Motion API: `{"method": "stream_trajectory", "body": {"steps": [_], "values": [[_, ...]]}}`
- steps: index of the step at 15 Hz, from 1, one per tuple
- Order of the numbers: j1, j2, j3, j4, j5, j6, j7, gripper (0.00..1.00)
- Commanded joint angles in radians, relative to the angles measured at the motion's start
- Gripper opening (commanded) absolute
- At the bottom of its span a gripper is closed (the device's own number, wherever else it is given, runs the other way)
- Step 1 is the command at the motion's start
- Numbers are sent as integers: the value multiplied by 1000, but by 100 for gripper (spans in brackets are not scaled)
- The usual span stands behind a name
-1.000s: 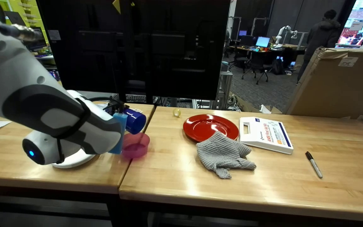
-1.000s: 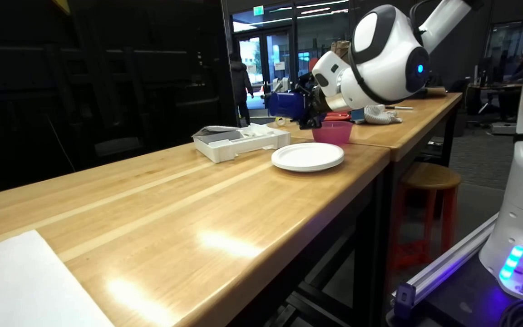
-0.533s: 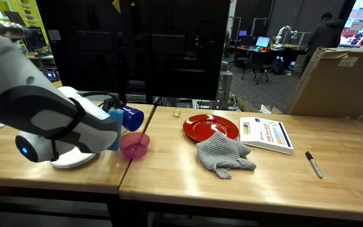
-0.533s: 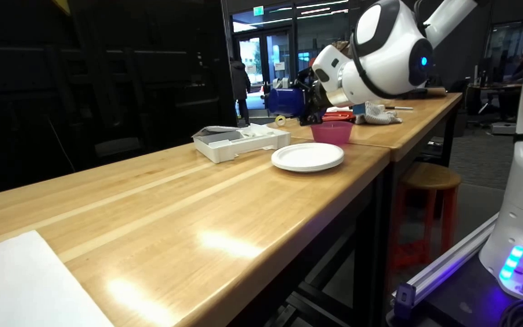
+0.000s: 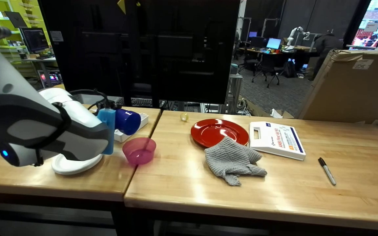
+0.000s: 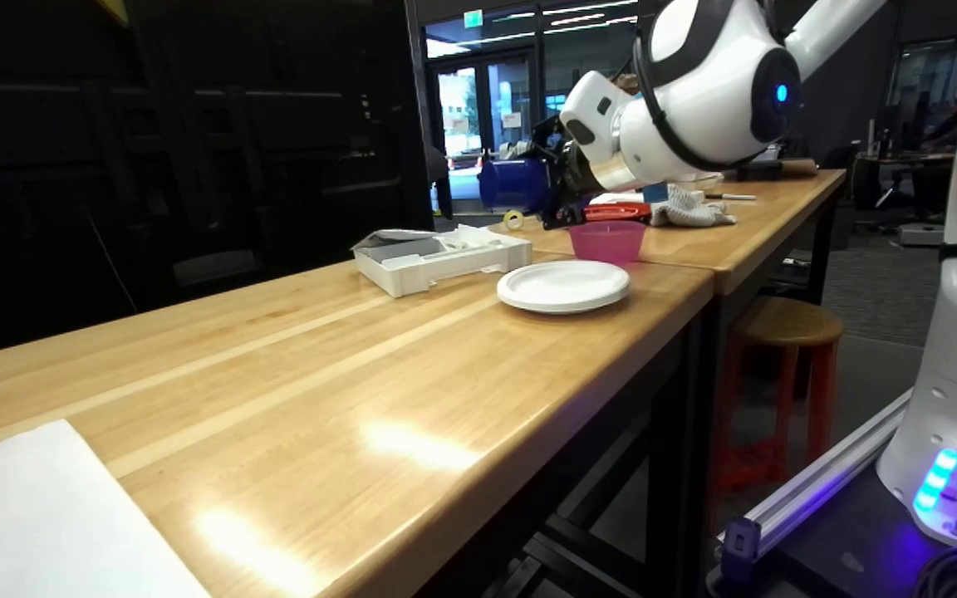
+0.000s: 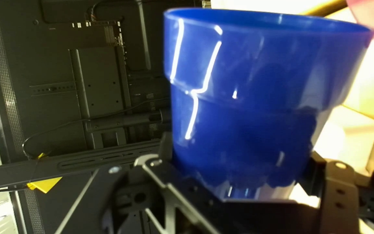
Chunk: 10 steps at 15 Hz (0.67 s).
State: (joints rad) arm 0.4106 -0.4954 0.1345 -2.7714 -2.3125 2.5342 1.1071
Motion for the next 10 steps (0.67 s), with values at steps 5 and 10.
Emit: {"method": "stream_trajectory", "body": {"steps": [5,10], "values": [[-15,-27,38,-5,0,41,39,58],[-8,-15,25,0,-42,77,152,58]]}}
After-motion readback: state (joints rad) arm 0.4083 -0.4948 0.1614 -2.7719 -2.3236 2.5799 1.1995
